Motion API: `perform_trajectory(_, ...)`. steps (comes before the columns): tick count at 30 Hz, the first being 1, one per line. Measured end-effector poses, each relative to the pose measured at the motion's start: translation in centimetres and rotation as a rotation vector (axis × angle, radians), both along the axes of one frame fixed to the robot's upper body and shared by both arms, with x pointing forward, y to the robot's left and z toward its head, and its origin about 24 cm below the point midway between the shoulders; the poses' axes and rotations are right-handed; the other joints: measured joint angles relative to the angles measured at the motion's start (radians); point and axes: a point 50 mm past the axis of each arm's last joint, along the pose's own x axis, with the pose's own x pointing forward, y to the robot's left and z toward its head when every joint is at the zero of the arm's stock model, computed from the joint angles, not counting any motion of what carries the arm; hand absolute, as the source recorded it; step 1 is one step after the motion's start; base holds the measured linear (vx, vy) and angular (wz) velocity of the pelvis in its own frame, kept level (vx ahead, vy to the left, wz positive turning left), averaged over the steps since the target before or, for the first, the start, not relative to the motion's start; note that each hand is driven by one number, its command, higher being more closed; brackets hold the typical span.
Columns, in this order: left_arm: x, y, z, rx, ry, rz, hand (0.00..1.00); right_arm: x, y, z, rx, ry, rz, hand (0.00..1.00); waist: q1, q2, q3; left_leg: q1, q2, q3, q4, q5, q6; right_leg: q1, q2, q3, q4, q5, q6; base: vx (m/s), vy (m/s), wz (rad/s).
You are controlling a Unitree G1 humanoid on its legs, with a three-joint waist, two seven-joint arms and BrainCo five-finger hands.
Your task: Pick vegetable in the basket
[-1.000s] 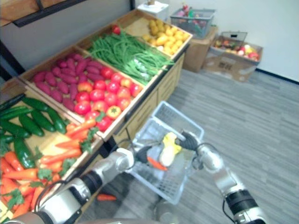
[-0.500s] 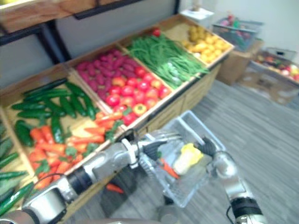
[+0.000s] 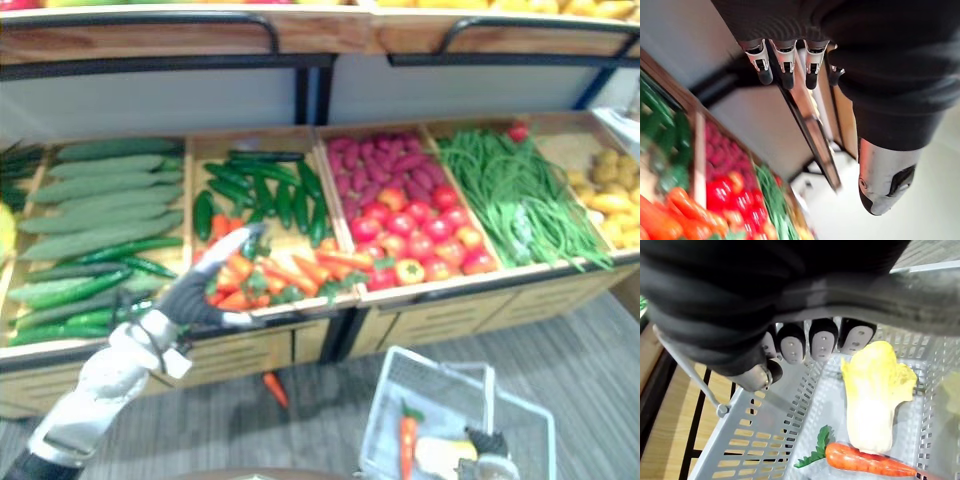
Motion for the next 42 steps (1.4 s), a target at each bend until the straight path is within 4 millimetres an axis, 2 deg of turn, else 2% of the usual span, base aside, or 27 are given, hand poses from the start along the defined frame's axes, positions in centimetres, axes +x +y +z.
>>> perform_trajectory(2,-0.2,1.6,-0.7,-0.065,0.011,0.149,0.0,-0.8,0.5,-0.5,0.025,0.018,-0.039,1.0,0.007,-0.005,-0.002,-0.004,-0.003,-0.023,-0.008,0.012,0.0,0.009,-0.002,-0.022,0.003,-0.013,0.002,-0.03,-0.009,0.42)
perform_trajectory(3,-0.2,2.6,-1.7,-0.116,0.037,0.256,0.0,-1.1,0.8,-0.7,0.035,0.023,-0.053,1.0,0.023,-0.006,-0.005,-0.017,-0.002,-0.04,-0.007,0.016,-0.002,0.01,-0.001,-0.028,0.004,-0.023,0.002,-0.06,-0.021,0.31)
perform_trajectory(5,-0.5,4.4,-3.8,-0.16,0.092,0.452,0.0,-1.6,1.0,-1.0,0.051,0.029,-0.083,1.0,0.025,-0.002,-0.009,-0.023,0.0,-0.062,-0.025,0.029,-0.01,0.014,0.003,-0.053,0.009,-0.036,0.001,-0.05,-0.024,0.39)
perform_trajectory(7,-1.6,7.1,-7.3,-0.162,0.203,0.699,0.0,-1.8,1.5,-1.2,0.057,0.031,-0.108,1.0,0.032,0.002,-0.011,-0.014,0.005,-0.088,-0.052,0.06,-0.005,0.018,0.012,-0.077,0.016,-0.051,-0.011,0.0,-0.029,0.29)
perform_trajectory(9,-2.5,8.8,-9.6,-0.17,0.293,0.836,0.0,-1.8,1.9,-1.4,0.065,0.026,-0.114,1.0,0.034,0.001,-0.011,-0.014,0.007,-0.097,-0.058,0.065,-0.004,0.026,0.014,-0.092,0.016,-0.052,-0.014,-0.02,-0.023,0.19)
perform_trajectory(11,-4.3,10.7,-12.5,-0.154,0.391,1.024,0.0,-1.5,2.3,-1.5,0.067,0.018,-0.121,1.0,0.046,-0.003,-0.014,-0.014,0.004,-0.1,-0.063,0.069,-0.001,0.027,0.012,-0.099,0.016,-0.053,-0.015,-0.03,-0.005,0.11)
perform_trajectory(12,-4.8,11.0,-13.2,-0.148,0.418,1.053,0.0,-1.5,2.4,-1.5,0.068,0.016,-0.122,1.0,0.048,-0.004,-0.014,-0.014,0.003,-0.101,-0.063,0.069,-0.001,0.028,0.011,-0.1,0.016,-0.053,-0.015,-0.02,0.002,0.07)
perform_trajectory(14,-7.2,12.0,-16.8,-0.137,0.579,1.167,0.0,-1.5,3.0,-1.7,0.085,0.002,-0.149,1.0,0.047,-0.006,-0.016,-0.013,0.0,-0.115,-0.066,0.07,-0.002,0.035,0.009,-0.11,0.014,-0.053,-0.015,-0.01,-0.004,0.12)
perform_trajectory(17,-10.0,12.1,-20.2,-0.135,0.771,1.259,0.0,-1.8,3.6,-1.9,0.088,0.01,-0.177,1.0,0.046,-0.01,-0.019,-0.011,-0.001,-0.121,-0.07,0.072,-0.001,0.049,0.01,-0.123,0.005,-0.053,-0.015,0.01,-0.012,0.11)
perform_trajectory(19,-13.1,11.9,-22.9,-0.136,0.944,1.333,0.0,-1.8,4.1,-2.0,0.088,0.009,-0.185,1.0,0.044,-0.01,-0.021,-0.01,-0.002,-0.12,-0.072,0.071,-0.003,0.049,0.01,-0.122,0.002,-0.053,-0.015,0.0,0.0,0.0)
perform_trajectory(20,-14.0,11.8,-23.6,-0.136,0.996,1.354,0.0,-1.8,4.2,-2.1,0.089,0.007,-0.187,1.0,0.042,-0.01,-0.021,-0.01,-0.002,-0.119,-0.072,0.07,-0.003,0.049,0.01,-0.121,0.001,-0.053,-0.015,0.02,-0.014,-0.06)
perform_trajectory(22,-17.5,11.1,-25.8,-0.137,1.191,1.419,0.0,-1.7,4.5,-2.1,0.093,0.003,-0.191,1.0,0.035,-0.01,-0.021,-0.001,-0.002,-0.114,-0.071,0.067,-0.004,0.05,0.011,-0.11,0.0,-0.054,-0.015,0.02,-0.018,-0.11)
perform_trajectory(25,-20.4,9.8,-27.3,-0.123,1.375,1.435,0.0,-1.6,4.5,-2.1,0.09,-0.012,-0.197,1.0,0.034,-0.007,-0.019,0.02,-0.001,-0.089,-0.072,0.057,-0.006,0.05,0.011,-0.086,-0.002,-0.053,-0.015,0.01,-0.01,-0.22)
perform_trajectory(29,-21.0,9.5,-27.6,-0.148,1.433,1.415,0.0,-1.8,4.6,-2.2,0.088,-0.005,-0.194,1.0,0.033,-0.003,-0.019,0.032,0.001,-0.063,-0.072,0.046,-0.013,0.045,0.011,-0.06,-0.001,-0.053,-0.015,0.0,-0.009,-0.21)
perform_trajectory(33,-20.3,8.7,-28.1,-0.281,1.473,1.36,0.0,-1.5,4.9,-2.3,0.098,0.002,-0.164,1.0,0.018,0.0,-0.019,0.054,0.002,-0.039,-0.073,0.038,-0.011,0.046,0.011,-0.035,-0.001,-0.053,-0.015,0.01,-0.005,-0.17)
perform_trajectory(38,-18.9,7.5,-28.5,-0.302,1.493,1.243,0.0,-1.8,5.0,-2.4,0.115,0.011,-0.151,1.0,0.012,-0.003,-0.017,0.064,0.001,-0.016,-0.069,0.033,-0.011,0.042,0.011,-0.014,0.002,-0.053,-0.015,0.02,-0.004,-0.13)
perform_trajectory(39,-18.7,7.2,-28.5,-0.289,1.498,1.211,0.0,-1.7,5.0,-2.4,0.118,0.008,-0.151,1.0,0.012,-0.003,-0.012,0.079,0.002,-0.004,-0.064,0.021,-0.013,0.042,0.009,0.002,0.015,-0.055,-0.016,0.03,0.012,-0.28)
perform_trajectory(41,-18.0,7.1,-28.5,-0.262,1.489,1.168,0.0,-1.4,4.9,-2.3,0.118,-0.001,-0.151,1.0,0.009,-0.01,0.016,0.051,0.012,0.009,0.067,-0.053,-0.007,0.028,-0.012,0.022,0.09,-0.089,-0.026,0.01,0.022,-0.3)
perform_trajectory(42,-17.5,7.0,-28.5,-0.254,1.482,1.151,0.0,-1.2,4.8,-2.2,0.115,-0.009,-0.151,1.0,0.005,-0.005,0.024,0.031,0.024,0.019,0.135,-0.091,-0.005,0.013,-0.015,0.039,0.123,-0.095,-0.035,-0.06,0.038,-0.43)
